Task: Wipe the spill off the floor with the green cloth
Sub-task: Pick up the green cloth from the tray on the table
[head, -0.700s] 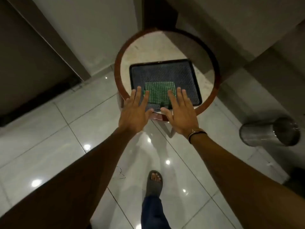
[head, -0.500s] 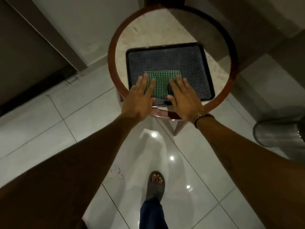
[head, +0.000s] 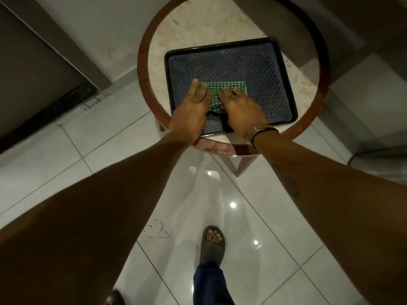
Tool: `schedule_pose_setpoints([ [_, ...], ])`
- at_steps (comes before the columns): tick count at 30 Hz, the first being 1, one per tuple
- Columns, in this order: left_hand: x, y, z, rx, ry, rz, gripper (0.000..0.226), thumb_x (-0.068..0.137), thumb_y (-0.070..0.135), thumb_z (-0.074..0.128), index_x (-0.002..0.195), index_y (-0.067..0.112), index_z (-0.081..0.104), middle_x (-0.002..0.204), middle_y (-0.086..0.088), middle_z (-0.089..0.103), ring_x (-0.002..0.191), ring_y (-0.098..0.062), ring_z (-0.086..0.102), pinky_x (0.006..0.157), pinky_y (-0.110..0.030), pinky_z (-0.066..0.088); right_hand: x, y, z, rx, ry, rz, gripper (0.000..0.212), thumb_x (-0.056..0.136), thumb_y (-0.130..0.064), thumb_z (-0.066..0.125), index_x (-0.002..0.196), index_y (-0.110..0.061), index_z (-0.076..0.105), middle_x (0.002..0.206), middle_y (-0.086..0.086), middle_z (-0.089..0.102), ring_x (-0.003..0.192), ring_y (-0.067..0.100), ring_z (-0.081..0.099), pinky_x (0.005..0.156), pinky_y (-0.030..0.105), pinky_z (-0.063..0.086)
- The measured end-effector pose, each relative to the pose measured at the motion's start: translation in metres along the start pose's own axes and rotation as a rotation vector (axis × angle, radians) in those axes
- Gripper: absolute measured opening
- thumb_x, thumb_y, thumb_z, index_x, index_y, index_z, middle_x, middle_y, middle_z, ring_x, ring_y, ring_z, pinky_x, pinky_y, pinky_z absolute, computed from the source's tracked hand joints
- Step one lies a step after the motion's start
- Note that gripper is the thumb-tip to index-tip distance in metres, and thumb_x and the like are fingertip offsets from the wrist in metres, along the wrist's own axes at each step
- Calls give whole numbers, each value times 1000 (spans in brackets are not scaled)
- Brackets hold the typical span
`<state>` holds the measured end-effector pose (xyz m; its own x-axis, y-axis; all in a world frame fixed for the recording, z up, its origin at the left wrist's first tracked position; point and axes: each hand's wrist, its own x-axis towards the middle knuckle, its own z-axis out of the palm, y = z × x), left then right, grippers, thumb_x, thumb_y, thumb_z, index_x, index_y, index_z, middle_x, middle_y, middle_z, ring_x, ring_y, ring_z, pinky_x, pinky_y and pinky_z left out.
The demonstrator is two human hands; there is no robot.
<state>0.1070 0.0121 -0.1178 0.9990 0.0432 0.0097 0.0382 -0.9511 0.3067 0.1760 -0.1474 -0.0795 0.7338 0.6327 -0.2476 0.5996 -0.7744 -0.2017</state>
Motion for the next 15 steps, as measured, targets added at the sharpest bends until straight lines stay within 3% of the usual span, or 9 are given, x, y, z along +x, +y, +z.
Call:
schedule_pose_setpoints([
  [4,-16,-2,-39,-12,111,13,61,105,-1,60,163,7,44,177,-14,33,168,-38,18,124,-51,43,-18,-31,-18,25,181,29,73,94,16,57,161,-9,45,172,16,41,156,42,42,125,59,40],
  [8,-70,-21,-84,0,181,83,62,102,3,68,161,5,49,172,-17,43,164,-41,30,119,-54,49,-53,-83,-30,-23,314,-54,70,85,12,71,152,-3,57,154,22,62,143,42,60,126,61,39],
  [10,-111,-34,-103,5,173,113,60,101,5,70,158,4,52,168,-18,48,160,-43,37,115,-55,51,-79,-114,-32,-10,351,-127,59,88,6,64,146,-1,61,144,24,69,134,42,66,126,61,36],
  [12,-158,-51,-118,7,163,161,55,103,7,69,156,2,55,165,-20,53,156,-44,44,111,-54,55,-109,-150,-33,-1,340,-180,57,91,-7,46,145,-3,63,140,23,71,130,40,69,128,58,29],
  [15,-228,-77,-138,-2,119,208,53,103,8,67,154,-2,56,159,-24,57,149,-48,53,96,-59,62,-156,-213,-29,48,240,-208,67,85,7,44,149,-3,60,142,26,69,125,46,70,115,56,49],
])
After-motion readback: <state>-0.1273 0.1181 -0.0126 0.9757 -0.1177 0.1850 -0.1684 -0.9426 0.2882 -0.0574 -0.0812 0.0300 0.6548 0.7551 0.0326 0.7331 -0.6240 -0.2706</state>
